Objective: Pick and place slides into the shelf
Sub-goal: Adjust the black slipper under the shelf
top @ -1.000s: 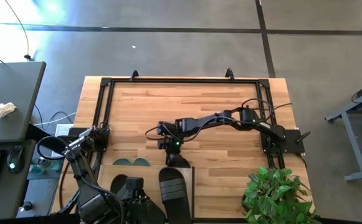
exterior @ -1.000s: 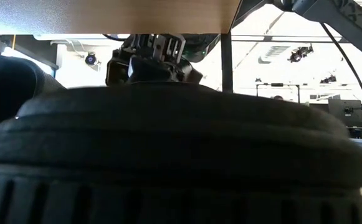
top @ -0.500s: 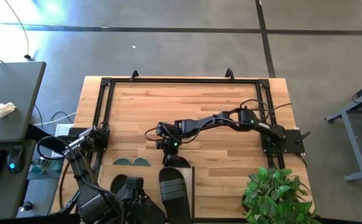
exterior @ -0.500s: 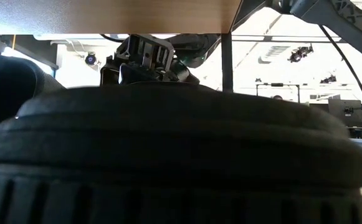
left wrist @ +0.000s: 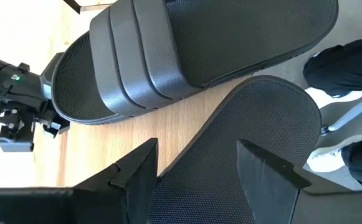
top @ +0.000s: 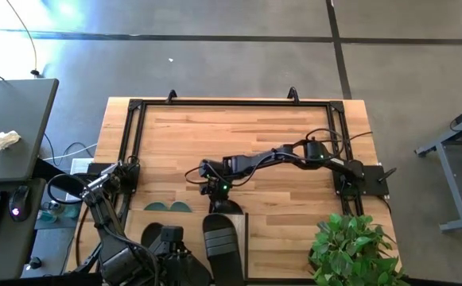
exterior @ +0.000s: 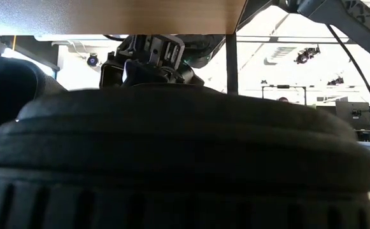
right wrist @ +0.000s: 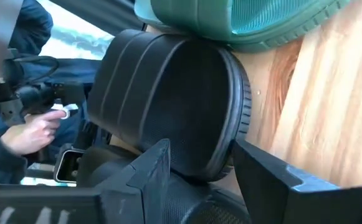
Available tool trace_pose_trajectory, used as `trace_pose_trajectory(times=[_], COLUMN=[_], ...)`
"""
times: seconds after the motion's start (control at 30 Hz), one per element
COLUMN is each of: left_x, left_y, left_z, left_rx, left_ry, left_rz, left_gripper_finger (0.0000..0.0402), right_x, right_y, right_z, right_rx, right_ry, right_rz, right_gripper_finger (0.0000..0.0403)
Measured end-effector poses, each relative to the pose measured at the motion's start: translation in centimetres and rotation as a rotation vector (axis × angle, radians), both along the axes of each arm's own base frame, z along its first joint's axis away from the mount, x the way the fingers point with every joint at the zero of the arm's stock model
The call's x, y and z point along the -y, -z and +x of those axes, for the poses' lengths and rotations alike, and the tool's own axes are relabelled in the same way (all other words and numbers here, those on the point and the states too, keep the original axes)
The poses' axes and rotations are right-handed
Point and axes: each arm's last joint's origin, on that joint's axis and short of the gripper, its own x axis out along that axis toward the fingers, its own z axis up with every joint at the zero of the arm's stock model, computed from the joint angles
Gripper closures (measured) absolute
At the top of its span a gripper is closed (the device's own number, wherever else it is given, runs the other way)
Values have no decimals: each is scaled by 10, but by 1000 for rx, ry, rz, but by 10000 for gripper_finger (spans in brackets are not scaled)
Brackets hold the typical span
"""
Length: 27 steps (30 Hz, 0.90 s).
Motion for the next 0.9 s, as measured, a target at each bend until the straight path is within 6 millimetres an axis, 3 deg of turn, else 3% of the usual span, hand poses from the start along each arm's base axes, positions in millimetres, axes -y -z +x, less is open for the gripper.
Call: trace_pose_trajectory(times=[0.73, 0.9], left_x=[0, 0], left_y=[0, 0], left_z=[0, 0], left_rx=[0, 0], left_ry=[0, 0], left_rz=[0, 0], left_gripper_finger=[202, 202], right_x=[-14, -15], right_y=[3, 3], right_z=[-1, -1], right_rx=[14, 17], right_ry=[17, 24], right_rz=[-108, -125], right_gripper_finger=[238, 262])
